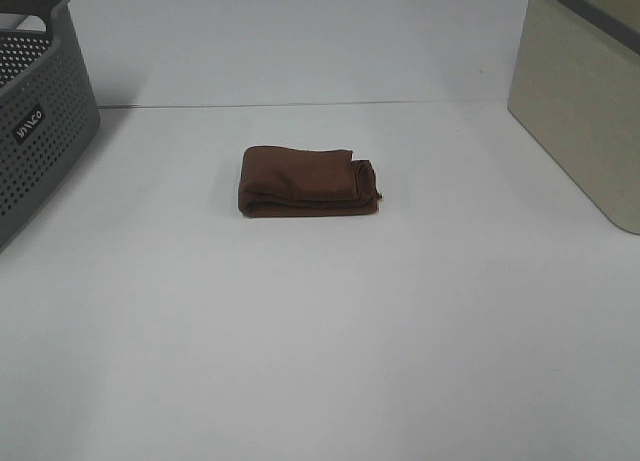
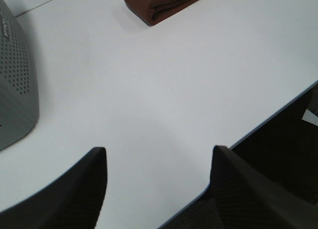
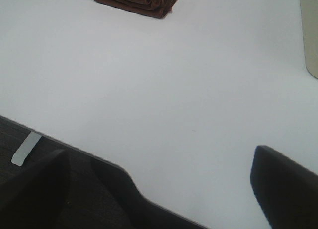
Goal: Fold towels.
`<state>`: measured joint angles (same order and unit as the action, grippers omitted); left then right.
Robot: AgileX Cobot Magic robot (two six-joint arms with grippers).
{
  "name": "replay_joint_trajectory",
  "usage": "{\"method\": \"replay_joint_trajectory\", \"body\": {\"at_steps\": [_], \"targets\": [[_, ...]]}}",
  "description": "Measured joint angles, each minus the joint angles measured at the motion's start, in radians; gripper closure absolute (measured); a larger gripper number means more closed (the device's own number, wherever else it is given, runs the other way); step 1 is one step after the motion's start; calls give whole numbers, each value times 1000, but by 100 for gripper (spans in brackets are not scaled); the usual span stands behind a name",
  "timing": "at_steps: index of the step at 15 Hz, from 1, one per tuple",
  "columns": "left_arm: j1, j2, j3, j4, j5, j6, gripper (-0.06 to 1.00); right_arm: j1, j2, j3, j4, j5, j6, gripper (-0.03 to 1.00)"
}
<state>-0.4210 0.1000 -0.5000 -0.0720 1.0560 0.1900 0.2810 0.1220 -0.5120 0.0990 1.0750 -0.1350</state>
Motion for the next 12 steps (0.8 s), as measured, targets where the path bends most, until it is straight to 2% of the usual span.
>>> {"method": "replay_joint_trajectory", "body": {"at_steps": [7,9,11,12], "targets": [[3,0,0,-6,0,12,36,0,0,0,-1,0,1,5],[44,0,0,-7,0,12,36,0,0,0,-1,0,1,5],[137,-3,0,-7,0,12,36,-5,0,0,-1,0,1,5],[191,-15,0,-7,0,12,36,-36,0,0,-1,0,1,5]]}}
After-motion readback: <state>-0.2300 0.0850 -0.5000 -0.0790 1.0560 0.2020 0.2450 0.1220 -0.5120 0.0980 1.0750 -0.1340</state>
